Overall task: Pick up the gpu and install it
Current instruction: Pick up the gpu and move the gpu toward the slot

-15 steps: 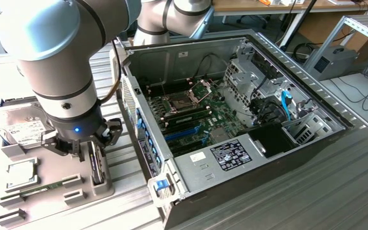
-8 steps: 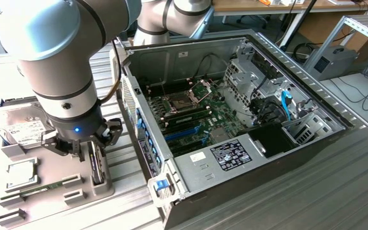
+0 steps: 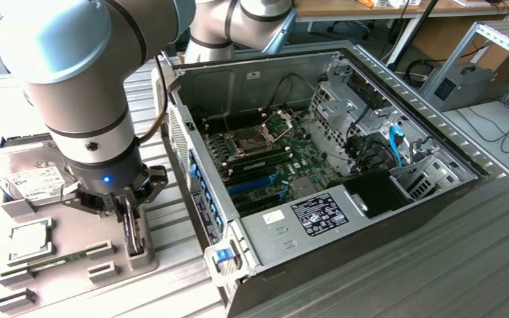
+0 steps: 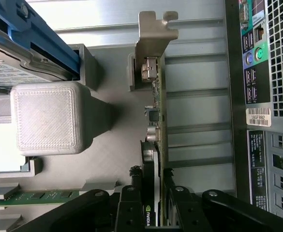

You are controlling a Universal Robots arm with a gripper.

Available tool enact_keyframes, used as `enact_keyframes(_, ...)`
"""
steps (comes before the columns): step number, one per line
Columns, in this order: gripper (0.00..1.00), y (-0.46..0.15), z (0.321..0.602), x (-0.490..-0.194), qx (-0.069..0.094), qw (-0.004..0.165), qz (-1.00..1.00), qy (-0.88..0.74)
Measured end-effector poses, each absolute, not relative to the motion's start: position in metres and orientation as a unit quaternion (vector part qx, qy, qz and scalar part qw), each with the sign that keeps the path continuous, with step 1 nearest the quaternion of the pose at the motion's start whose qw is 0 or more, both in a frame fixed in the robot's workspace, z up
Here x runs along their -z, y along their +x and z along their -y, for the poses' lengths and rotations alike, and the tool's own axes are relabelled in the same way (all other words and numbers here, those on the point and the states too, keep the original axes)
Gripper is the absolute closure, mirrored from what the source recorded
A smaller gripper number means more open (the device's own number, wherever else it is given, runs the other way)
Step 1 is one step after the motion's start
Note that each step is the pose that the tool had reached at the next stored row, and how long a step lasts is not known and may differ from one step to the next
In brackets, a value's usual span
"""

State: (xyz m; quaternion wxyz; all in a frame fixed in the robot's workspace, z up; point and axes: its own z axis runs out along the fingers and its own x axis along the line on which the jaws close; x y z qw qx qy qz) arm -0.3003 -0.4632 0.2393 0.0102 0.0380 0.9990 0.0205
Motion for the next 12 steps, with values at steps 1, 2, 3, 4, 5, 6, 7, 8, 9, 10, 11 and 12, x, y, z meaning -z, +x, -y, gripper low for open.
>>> enact_keyframes(1, 0.73, -0.300, 0.463, -0.239, -0.021, 0.010, -0.999, 0.038)
enact_keyframes(2, 0.73, -0.300, 0.463, -0.239, -0.021, 0.010, -1.000, 0.020)
enact_keyframes(3, 0.73, -0.300, 0.463, -0.239, -0.021, 0.010, -1.000, 0.020)
enact_keyframes(4, 0.73, -0.300, 0.463, -0.240, -0.021, 0.010, -1.000, 0.020)
enact_keyframes(5, 0.73, -0.300, 0.463, -0.248, -0.021, 0.010, -1.000, 0.020)
enact_keyframes(6, 0.73, -0.300, 0.463, -0.256, -0.021, 0.010, -1.000, 0.020)
enact_keyframes(7, 0.73, -0.300, 0.463, -0.266, -0.021, 0.010, -1.000, 0.020)
enact_keyframes(8, 0.73, -0.300, 0.463, -0.276, -0.021, 0.010, -1.000, 0.020)
enact_keyframes(9, 0.73, -0.300, 0.463, -0.288, -0.021, 0.010, -1.000, 0.020)
enact_keyframes(10, 0.73, -0.300, 0.463, -0.301, -0.021, 0.010, -1.000, 0.020)
enact_keyframes(11, 0.73, -0.300, 0.463, -0.303, -0.021, 0.010, -1.000, 0.020)
enact_keyframes(12, 0.73, -0.300, 0.463, -0.306, -0.021, 0.010, -1.000, 0.020)
